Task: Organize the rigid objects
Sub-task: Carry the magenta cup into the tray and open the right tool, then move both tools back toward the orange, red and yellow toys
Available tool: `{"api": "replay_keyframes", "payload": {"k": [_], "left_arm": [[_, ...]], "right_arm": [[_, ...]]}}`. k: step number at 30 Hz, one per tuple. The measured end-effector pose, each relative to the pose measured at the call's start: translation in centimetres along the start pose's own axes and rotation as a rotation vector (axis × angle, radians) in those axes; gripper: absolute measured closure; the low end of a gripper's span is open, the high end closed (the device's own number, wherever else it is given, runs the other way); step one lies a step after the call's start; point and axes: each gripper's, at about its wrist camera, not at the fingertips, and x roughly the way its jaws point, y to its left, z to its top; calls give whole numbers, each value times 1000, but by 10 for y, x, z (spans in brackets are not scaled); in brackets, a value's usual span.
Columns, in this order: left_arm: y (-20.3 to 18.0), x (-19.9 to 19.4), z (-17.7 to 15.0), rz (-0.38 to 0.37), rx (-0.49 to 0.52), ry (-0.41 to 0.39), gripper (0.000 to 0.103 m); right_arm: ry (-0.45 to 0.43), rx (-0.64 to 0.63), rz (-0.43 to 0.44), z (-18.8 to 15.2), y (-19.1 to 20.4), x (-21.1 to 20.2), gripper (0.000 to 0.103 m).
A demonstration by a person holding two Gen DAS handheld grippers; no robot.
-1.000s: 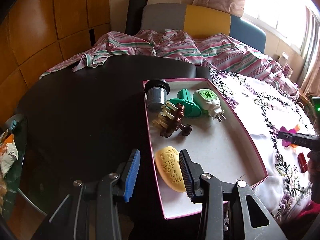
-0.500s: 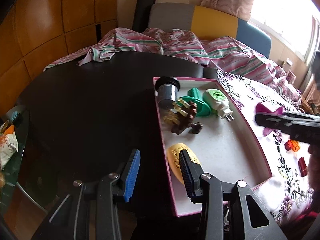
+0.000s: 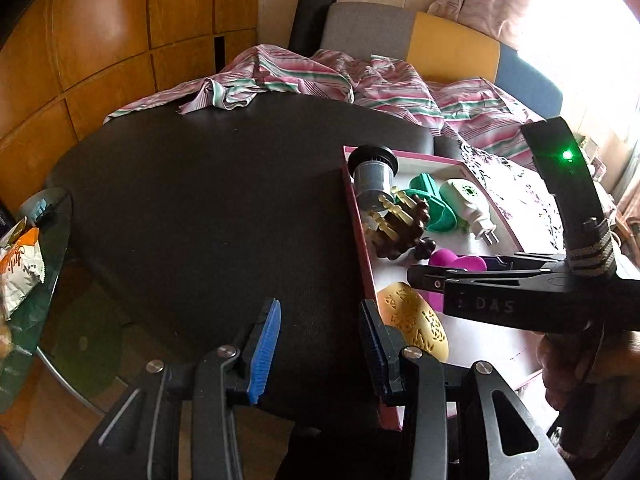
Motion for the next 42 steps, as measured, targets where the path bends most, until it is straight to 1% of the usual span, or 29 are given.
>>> {"api": "replay_keyframes", "payload": {"k": [6, 12, 17, 25, 30, 34, 42], "left_arm": [[-1, -4, -1, 1, 3, -9, 62], [-4, -14, 1, 4, 23, -41, 62], [-8, -19, 2, -2, 38, -50, 62], [-18, -24, 0, -10, 71, -55, 62], [-28, -26, 0, -22, 99, -58, 62], [-38, -26, 1, -33, 125, -56, 62], [-65, -29, 1, -68, 191, -60, 62]], "right_arm": [[-47, 30, -2, -5, -7, -16, 46], [-113, 53, -31, -13, -12, -40, 46], [-162, 48, -48, -16, -18, -63, 46], [-210, 80, -83, -35, -35, -91, 46], [-227, 136, -121, -50, -65, -111, 46], [-241, 202, -168, -64, -98, -130, 46], [-264, 361, -305, -100, -176, -171, 46]]}}
